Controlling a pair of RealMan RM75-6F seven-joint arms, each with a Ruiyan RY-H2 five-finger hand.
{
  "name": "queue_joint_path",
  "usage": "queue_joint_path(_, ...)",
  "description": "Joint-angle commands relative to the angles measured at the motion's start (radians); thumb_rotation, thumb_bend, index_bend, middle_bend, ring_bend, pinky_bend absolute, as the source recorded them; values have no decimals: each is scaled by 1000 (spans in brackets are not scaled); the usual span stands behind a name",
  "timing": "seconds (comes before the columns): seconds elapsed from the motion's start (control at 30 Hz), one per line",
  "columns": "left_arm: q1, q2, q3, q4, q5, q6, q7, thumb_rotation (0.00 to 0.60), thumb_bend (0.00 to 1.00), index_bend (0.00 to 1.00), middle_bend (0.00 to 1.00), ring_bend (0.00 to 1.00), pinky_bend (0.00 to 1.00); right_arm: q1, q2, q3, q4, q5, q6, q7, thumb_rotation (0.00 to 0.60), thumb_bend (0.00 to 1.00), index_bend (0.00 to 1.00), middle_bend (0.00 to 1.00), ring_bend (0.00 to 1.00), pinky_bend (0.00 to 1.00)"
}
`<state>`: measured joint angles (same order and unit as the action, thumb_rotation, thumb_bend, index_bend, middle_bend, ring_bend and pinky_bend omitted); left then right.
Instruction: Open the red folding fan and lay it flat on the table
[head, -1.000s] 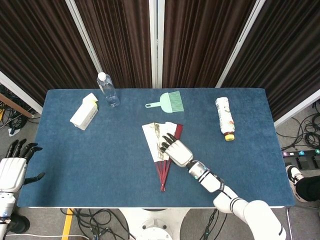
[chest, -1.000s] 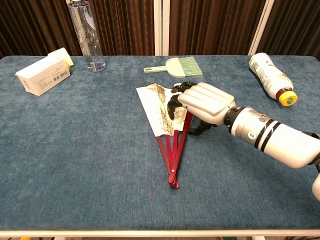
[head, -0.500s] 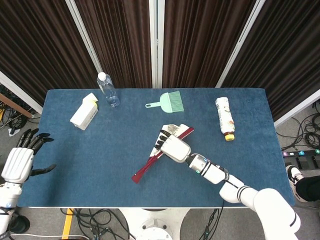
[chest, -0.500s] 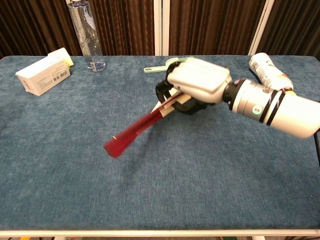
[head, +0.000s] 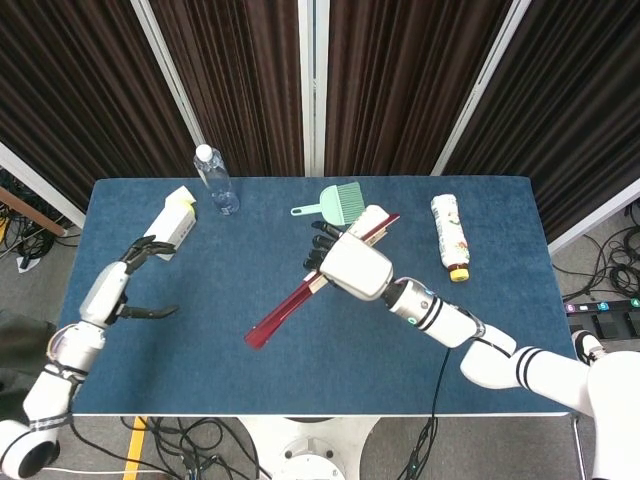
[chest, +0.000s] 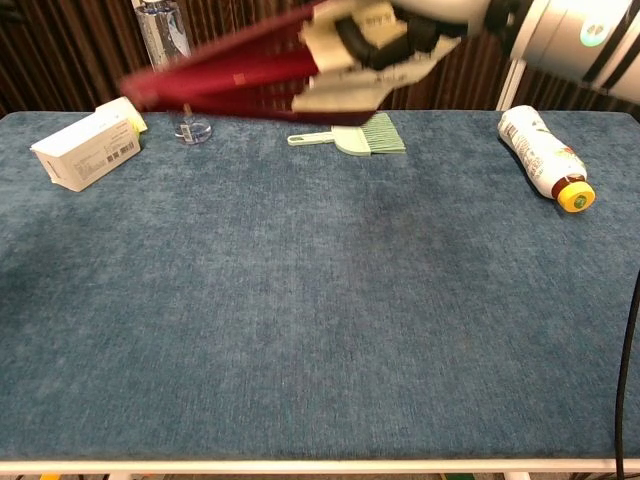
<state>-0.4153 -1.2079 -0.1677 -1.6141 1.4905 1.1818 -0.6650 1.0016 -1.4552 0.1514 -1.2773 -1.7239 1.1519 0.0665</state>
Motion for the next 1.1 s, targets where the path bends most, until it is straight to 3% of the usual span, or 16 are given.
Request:
queue_joint_path(0.03,-63,-68,-36,-22,-59,-69,-62,600,0,234,195,53,179,11,4,40,-28,39,-2,-50,600,769,867,632,390,203)
queue_joint_path(0.2,-118,-157,-92,-36,-144,-100,-24,600,0,234,195,53,197,32,-32,87,-49,97,-28,-119,600,767,864,632,388,200)
queue_joint_path(0.57,-195,-336,-176,-65,-368,-92,209,600,0,265,222,54,201,82,-148,180,-32,240,-64,-297,600,764,845,632,384,175)
queue_joint_path(0.8,-219,-448,-247,-49,-486,-42,254,600,0,271,235,105,232,97,-184,202,-35,302,-83,-348,600,764,835,631,379,166)
queue_joint_path(1.1,-246,-551,-309,-1,-549,-11,269,600,0,354,315,162,262,123,-237,221,7,352,-91,-394,600,764,829,631,376,144)
